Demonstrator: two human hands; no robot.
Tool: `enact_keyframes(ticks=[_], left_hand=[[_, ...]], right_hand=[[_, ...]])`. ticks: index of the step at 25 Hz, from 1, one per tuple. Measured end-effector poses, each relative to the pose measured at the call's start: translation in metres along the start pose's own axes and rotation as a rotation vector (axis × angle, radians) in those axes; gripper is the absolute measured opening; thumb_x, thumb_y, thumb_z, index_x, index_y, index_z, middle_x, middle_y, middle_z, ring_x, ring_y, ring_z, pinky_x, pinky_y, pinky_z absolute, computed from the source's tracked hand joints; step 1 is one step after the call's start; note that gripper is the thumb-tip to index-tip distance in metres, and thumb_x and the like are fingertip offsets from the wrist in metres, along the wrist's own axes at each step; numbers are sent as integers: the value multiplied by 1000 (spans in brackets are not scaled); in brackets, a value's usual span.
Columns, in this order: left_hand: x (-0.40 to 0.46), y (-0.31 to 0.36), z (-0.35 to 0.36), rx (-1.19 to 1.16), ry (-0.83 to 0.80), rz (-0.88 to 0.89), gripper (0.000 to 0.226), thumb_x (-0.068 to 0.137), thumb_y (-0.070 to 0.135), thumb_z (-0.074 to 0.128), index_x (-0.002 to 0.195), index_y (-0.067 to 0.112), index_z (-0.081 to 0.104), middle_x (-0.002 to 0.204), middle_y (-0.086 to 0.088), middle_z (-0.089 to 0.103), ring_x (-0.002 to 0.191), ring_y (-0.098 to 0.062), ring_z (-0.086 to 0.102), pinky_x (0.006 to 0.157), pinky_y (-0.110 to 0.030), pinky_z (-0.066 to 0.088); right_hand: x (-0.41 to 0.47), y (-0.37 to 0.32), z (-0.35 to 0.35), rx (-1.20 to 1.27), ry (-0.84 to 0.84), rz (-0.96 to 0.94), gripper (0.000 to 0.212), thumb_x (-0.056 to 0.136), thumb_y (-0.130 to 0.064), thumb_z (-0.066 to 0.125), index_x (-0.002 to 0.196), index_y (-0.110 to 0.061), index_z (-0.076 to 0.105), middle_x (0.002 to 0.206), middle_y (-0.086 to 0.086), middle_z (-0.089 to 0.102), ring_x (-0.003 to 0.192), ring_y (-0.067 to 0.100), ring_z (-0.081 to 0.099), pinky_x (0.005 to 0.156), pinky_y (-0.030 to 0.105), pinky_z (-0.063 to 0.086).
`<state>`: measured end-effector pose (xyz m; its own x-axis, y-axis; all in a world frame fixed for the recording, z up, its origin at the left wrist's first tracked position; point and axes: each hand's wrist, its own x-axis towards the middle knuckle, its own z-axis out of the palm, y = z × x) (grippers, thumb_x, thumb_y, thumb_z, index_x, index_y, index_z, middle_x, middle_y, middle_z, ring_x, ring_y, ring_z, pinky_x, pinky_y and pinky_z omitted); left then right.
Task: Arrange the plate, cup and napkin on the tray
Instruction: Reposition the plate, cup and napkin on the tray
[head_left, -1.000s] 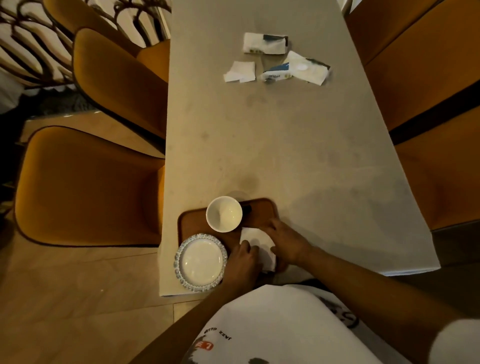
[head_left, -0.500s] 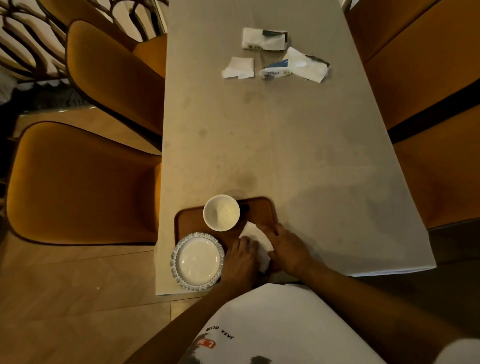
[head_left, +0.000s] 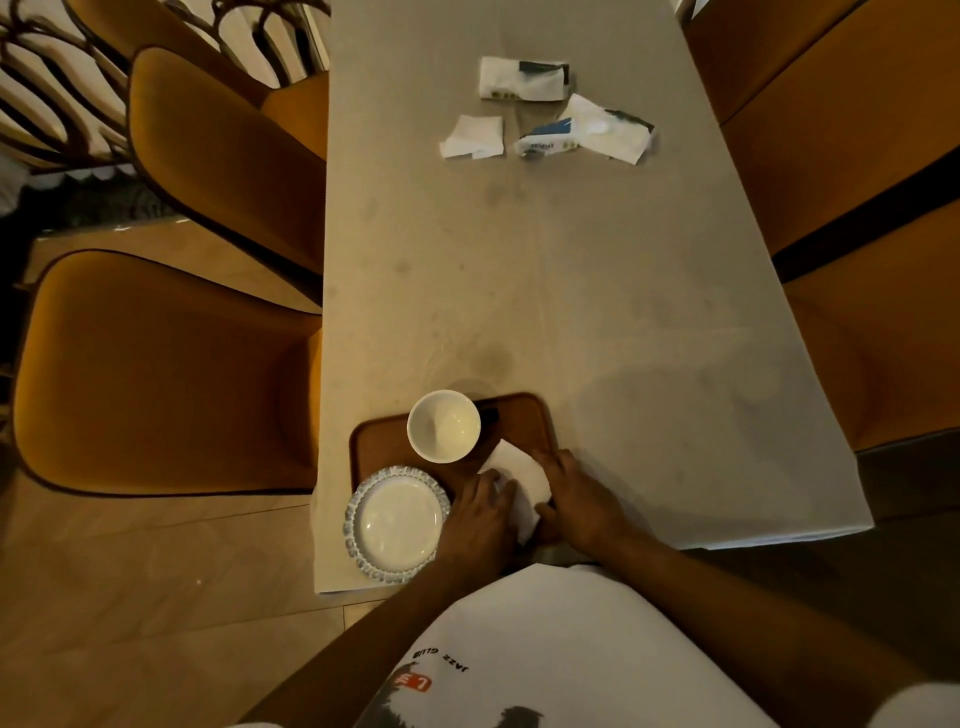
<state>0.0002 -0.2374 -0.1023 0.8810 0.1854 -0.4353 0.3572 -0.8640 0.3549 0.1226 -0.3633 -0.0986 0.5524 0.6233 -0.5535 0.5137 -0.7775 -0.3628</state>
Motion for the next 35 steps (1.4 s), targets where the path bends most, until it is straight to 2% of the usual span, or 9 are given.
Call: enact_keyframes(ticks=[5, 9, 23, 27, 29, 32, 35], left_hand=[[-1, -2, 2, 3, 26, 2, 72, 88, 45, 59, 148, 14, 35, 153, -15, 35, 138, -35, 35, 112, -43, 35], [-1, -2, 3, -5, 22, -9, 70, 89, 42, 58, 148, 15, 33, 155, -13, 33, 140, -33, 33, 113, -41, 34], [0, 0, 2, -16, 18, -46, 66, 89, 40, 58, 146, 16, 36, 155, -11, 33, 140, -31, 32, 115, -41, 35], [-17, 3, -1, -59, 50, -65, 62, 94, 37, 53, 149, 14, 35, 157, -12, 32, 144, -31, 30, 119, -41, 28], [-32, 3, 0, -84, 150, -133, 60, 96, 34, 52, 149, 14, 35, 155, -13, 37, 142, -30, 35, 118, -41, 29], [-56, -8, -3, -140, 257, -324, 59, 96, 38, 50, 148, 17, 33, 153, -12, 39, 139, -30, 36, 117, -43, 30], [-71, -32, -5, -91, 142, -470, 67, 98, 52, 37, 154, 21, 16, 163, -13, 18, 150, -33, 14, 121, -52, 9]], right_hand=[[-7, 4, 7, 8, 61, 4, 51, 94, -32, 60, 141, -21, 42, 144, 5, 39, 112, 25, 59, 88, 33, 51], [-7, 4, 13, 20, 37, 35, 50, 97, -35, 54, 143, -21, 43, 150, 6, 36, 116, 25, 58, 92, 33, 50], [-4, -1, 8, 50, -3, 41, 56, 93, -35, 58, 143, -20, 38, 148, 7, 31, 110, 27, 58, 88, 35, 53], [-10, -8, 4, 41, 90, 2, 45, 95, -35, 56, 136, -21, 44, 143, 7, 38, 105, 22, 58, 85, 30, 53], [-12, -10, 5, -13, 177, -86, 43, 94, -35, 57, 133, -21, 48, 140, 8, 43, 111, 22, 54, 90, 31, 50], [-13, -16, 12, -157, 200, -199, 54, 91, -43, 54, 138, -19, 46, 147, 12, 42, 130, 30, 43, 105, 42, 40], [-12, -27, 19, -269, 146, -215, 68, 92, -53, 45, 149, -17, 35, 158, 14, 30, 146, 36, 25, 119, 53, 19]])
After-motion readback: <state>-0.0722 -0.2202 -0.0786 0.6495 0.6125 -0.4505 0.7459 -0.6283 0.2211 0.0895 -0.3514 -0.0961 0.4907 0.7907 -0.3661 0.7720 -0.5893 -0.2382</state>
